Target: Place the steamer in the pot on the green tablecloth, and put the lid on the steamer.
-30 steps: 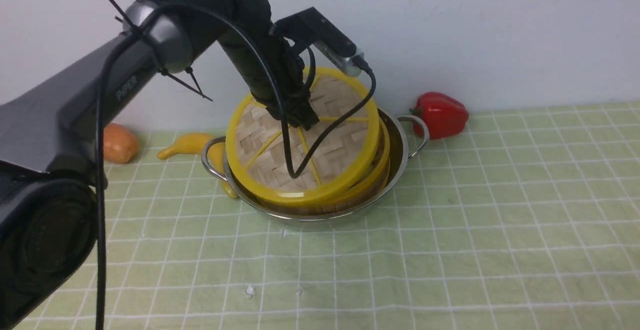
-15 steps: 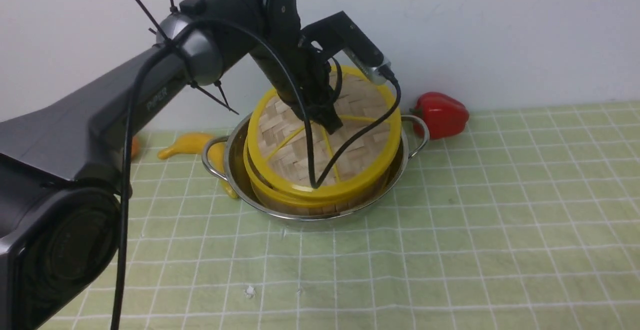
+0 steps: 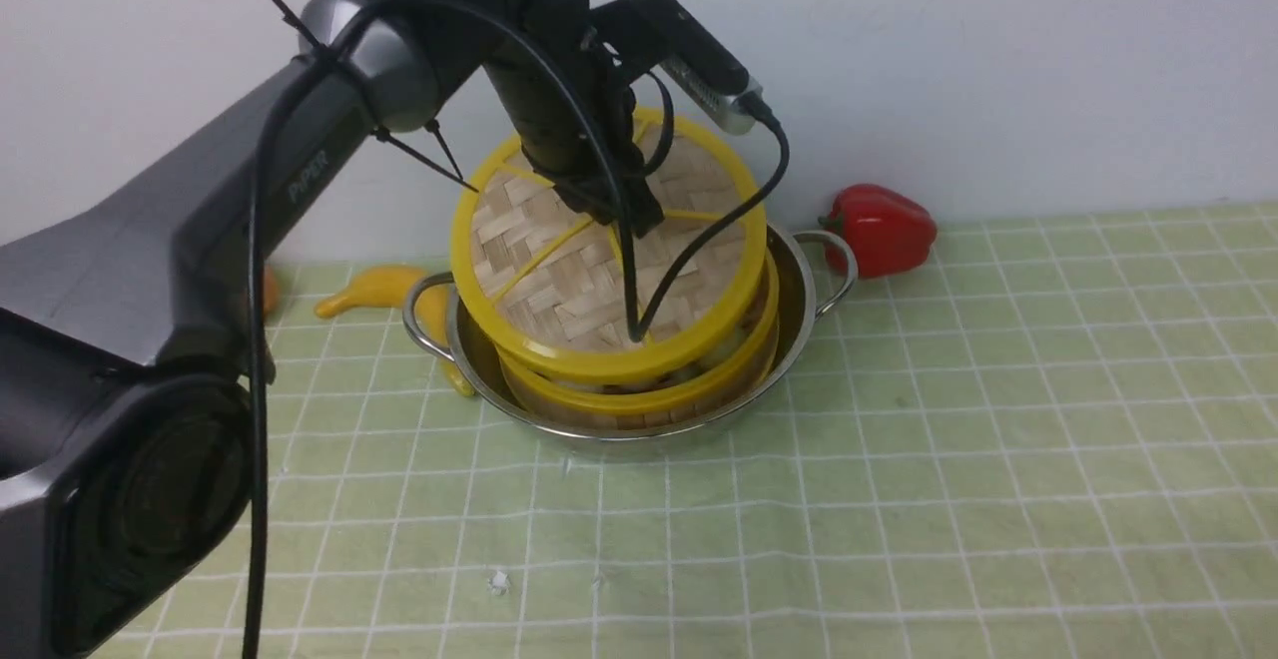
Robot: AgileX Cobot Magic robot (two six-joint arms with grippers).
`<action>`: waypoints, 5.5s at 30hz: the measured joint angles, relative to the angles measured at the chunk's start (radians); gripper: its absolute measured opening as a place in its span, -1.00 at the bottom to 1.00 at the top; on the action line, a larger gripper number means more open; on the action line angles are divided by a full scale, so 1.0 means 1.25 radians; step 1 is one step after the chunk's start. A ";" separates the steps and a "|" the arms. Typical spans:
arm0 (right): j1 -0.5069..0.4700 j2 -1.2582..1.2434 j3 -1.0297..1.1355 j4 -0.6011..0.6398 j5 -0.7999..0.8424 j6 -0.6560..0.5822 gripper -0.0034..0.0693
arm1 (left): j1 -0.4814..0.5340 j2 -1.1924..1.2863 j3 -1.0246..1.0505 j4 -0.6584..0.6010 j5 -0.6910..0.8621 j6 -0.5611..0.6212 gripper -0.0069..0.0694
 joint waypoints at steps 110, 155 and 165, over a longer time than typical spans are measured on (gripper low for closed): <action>0.000 0.000 0.000 0.001 0.000 0.000 -0.25 | 0.008 -0.416 -0.003 -0.197 0.005 -0.350 -0.88; 0.000 0.000 0.000 0.001 0.000 0.000 -0.25 | 0.409 -1.693 1.704 -0.241 -0.645 -0.098 -0.72; 0.000 0.000 0.000 0.001 -0.001 0.000 -0.25 | 0.435 -1.783 1.770 -0.240 -0.675 -0.098 -0.68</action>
